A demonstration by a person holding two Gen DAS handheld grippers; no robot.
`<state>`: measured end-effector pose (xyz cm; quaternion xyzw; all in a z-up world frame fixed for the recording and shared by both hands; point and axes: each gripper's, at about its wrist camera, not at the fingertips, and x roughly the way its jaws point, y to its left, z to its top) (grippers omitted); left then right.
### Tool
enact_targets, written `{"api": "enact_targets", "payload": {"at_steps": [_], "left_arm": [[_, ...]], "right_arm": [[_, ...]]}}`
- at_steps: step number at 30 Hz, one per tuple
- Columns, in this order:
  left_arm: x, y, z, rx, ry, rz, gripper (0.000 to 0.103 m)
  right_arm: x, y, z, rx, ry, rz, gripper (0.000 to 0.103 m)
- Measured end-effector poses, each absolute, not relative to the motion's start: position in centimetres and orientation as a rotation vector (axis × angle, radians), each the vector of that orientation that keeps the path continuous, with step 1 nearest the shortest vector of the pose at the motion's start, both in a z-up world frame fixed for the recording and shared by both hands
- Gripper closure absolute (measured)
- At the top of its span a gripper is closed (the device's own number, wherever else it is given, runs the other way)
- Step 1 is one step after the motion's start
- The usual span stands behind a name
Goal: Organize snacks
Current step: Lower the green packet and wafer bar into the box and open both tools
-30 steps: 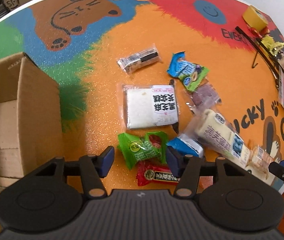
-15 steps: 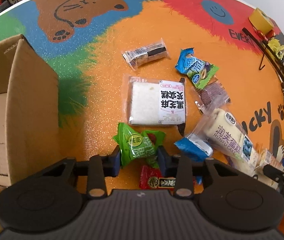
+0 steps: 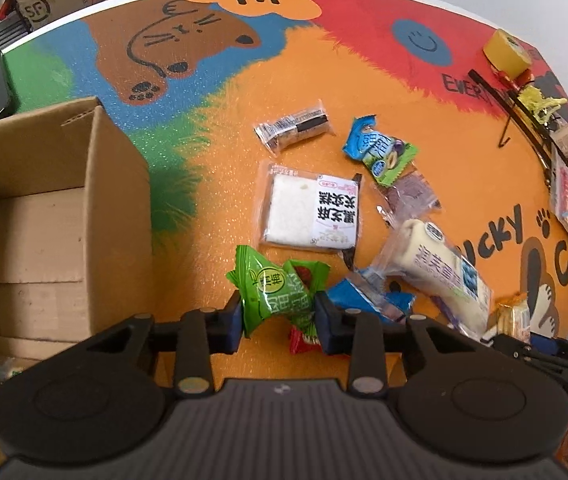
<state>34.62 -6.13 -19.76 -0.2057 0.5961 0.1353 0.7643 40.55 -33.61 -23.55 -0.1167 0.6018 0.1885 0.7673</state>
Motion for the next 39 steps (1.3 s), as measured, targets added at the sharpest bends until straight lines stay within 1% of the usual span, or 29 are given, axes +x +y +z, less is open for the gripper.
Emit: {"api": "enact_targets", "payload": {"at_steps": [7, 15, 27, 39], "left_arm": [[33.6, -6.5, -18.9, -0.441, 1.297, 0.263, 0.068], [31.4, -5.1, -15.9, -0.427, 1.254, 0.204, 0.068], [26.2, -0.5, -11.8, -0.404, 1.206, 0.104, 0.068], [21.7, 4.9, -11.2, -0.415, 1.189, 0.088, 0.068]], "right_arm": [[39.2, -33.6, -21.7, -0.213, 1.281, 0.382, 0.070], [37.3, -30.7, -18.5, -0.144, 1.229, 0.372, 0.069], [31.6, -23.7, -14.3, -0.087, 1.162, 0.380, 0.069], [26.6, -18.4, -12.3, -0.067, 1.116, 0.379, 0.069]]}}
